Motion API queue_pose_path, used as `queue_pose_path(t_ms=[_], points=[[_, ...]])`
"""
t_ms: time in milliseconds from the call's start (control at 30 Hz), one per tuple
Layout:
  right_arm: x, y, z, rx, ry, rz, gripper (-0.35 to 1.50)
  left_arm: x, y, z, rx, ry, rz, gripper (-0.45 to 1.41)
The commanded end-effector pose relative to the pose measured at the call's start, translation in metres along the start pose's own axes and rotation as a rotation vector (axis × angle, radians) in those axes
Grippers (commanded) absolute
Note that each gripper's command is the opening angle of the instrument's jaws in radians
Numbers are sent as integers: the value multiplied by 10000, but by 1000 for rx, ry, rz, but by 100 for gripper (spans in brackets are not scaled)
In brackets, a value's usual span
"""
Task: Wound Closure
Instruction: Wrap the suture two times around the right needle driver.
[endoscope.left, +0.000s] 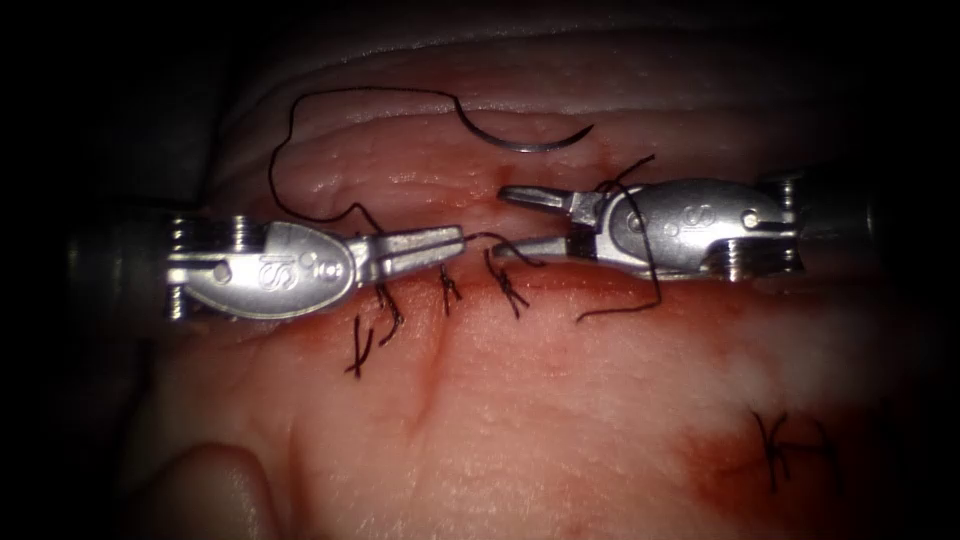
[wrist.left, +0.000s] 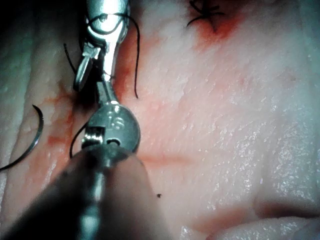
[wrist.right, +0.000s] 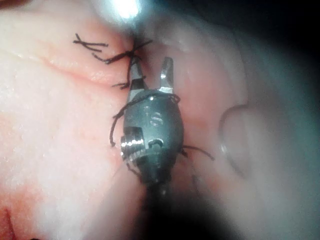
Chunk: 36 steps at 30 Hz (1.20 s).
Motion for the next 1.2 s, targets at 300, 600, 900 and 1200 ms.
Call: queue_pose_path(t_ms=[300,600,900,1200], points=[[-15,-14,14,44,-45,-28,113,-5,-19,39,20,-12,0,-45],[-27,-31,19,149,4,27,44,-22,-34,77,-22,-27,3,-45],[-32,-27,1,123,267,157,56,-76,-30,100,-89,-72,67,-45],[-46,-16,-13,-63,414,300,42,-121,7,102,-121,-111,68,-45]])
